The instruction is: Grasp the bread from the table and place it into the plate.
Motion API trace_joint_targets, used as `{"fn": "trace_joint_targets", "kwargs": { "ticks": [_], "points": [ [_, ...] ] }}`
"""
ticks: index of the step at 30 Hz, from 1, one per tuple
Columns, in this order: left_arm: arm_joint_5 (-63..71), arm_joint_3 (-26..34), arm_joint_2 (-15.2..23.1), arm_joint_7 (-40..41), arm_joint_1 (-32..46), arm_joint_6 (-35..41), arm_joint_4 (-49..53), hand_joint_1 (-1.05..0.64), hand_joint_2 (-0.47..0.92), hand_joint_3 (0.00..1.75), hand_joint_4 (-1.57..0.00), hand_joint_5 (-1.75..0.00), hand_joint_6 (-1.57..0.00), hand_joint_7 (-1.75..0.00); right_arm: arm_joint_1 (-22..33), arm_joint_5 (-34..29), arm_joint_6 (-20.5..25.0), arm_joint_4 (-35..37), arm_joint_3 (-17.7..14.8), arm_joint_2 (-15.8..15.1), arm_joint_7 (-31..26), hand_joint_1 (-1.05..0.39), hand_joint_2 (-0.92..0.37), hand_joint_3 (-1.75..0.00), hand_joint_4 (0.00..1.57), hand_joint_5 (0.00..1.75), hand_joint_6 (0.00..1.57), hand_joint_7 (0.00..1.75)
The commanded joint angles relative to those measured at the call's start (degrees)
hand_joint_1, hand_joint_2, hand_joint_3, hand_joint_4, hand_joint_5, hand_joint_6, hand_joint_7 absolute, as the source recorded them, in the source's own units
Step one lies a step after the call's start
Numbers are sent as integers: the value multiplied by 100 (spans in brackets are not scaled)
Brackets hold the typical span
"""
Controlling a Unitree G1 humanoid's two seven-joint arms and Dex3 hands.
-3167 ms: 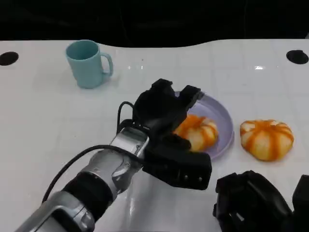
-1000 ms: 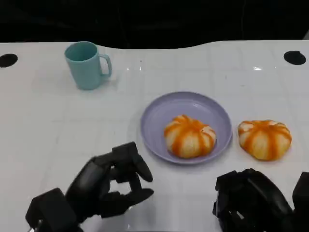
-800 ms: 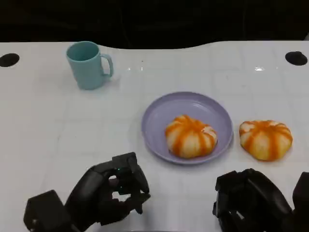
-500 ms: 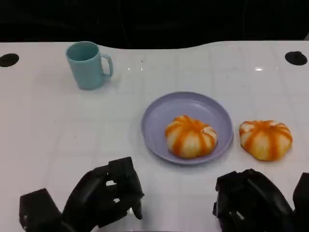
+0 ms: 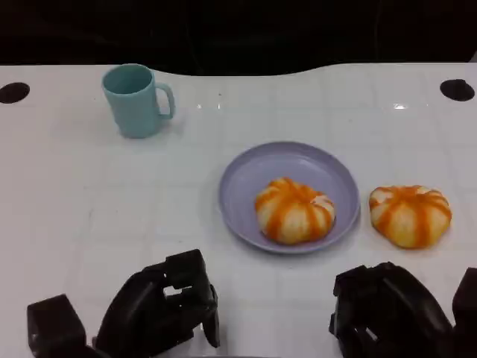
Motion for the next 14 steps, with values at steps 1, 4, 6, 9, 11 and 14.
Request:
{"fn": "trace_joint_targets", "kwargs": {
  "ticks": [1,4,6,9,11,14],
  "points": [
    [12,47,15,-130,10,15,3,-84,92,21,-90,-175,-77,-168,29,27,-37,-47,-64,-96,-4,-105,-1,-139,154,132,157,102],
    [-19,53,19,-202,9,90,-8,-84,92,20,-89,-175,-77,-168,9,44,-8,-41,-71,-83,-12,-105,-1,-139,154,132,157,102],
    [4,56,14,-190,18,112,-15,-84,92,20,-89,-175,-77,-167,-5,50,25,-39,-72,-76,-24,-105,-1,-140,154,132,157,102],
    [20,56,-10,-190,10,121,-5,-84,92,20,-89,-175,-77,-167,-32,25,-42,27,-71,-81,-14,-105,0,-140,154,132,157,102],
    [9,50,-32,-197,-7,151,-6,-83,92,19,-90,-175,-78,-167,-27,11,-40,15,-67,-91,-19,-105,0,-140,154,132,157,102],
    [-2,39,-50,-214,-9,207,-39,-85,92,18,-91,-175,-79,-166,-35,67,-23,25,-84,-86,20,-105,1,-141,154,132,157,101]
  ]
}}
